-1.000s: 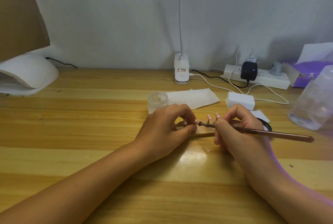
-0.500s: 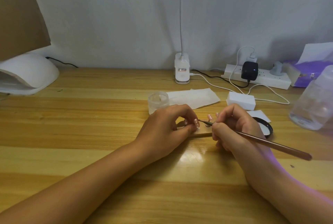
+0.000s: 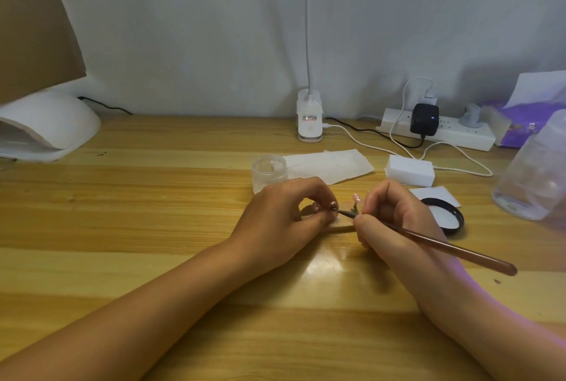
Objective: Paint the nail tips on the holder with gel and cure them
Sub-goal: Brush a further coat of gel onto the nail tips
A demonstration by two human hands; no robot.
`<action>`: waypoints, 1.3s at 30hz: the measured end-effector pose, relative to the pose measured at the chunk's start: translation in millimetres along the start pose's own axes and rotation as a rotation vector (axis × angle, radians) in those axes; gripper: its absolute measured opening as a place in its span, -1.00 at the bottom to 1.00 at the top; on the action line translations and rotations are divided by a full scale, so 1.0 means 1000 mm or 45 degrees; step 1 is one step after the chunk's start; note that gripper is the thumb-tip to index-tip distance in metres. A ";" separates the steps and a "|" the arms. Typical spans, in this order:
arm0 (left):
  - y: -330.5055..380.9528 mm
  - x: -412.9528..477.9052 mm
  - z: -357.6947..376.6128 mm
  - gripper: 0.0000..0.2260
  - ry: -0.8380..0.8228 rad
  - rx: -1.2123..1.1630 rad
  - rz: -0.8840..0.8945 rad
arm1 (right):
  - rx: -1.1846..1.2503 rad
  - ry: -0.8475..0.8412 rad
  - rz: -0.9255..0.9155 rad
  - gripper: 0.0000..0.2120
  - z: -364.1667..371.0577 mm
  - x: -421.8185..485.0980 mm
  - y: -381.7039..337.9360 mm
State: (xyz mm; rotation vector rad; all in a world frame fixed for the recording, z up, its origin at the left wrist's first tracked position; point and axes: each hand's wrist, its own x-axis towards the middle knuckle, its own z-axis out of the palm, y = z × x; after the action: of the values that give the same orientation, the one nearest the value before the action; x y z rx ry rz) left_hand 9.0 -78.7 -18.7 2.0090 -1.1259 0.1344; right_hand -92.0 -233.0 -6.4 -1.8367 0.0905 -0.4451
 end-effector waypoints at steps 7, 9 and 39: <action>0.001 0.000 0.000 -0.90 -0.015 0.001 -0.006 | 0.054 0.004 0.089 -0.91 0.001 -0.002 -0.003; 0.001 0.000 -0.001 -0.91 -0.015 -0.009 -0.024 | 0.136 0.036 0.084 -0.85 0.001 -0.004 -0.004; 0.002 0.000 -0.001 -0.88 -0.003 0.037 -0.009 | 0.069 0.021 0.083 -0.80 0.001 -0.002 -0.001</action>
State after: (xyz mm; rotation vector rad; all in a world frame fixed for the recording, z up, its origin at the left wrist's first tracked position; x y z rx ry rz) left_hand 7.8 -78.0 -16.8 2.0393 -1.1242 0.1456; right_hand -93.7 -231.4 -6.3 -1.7716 0.1478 -0.4127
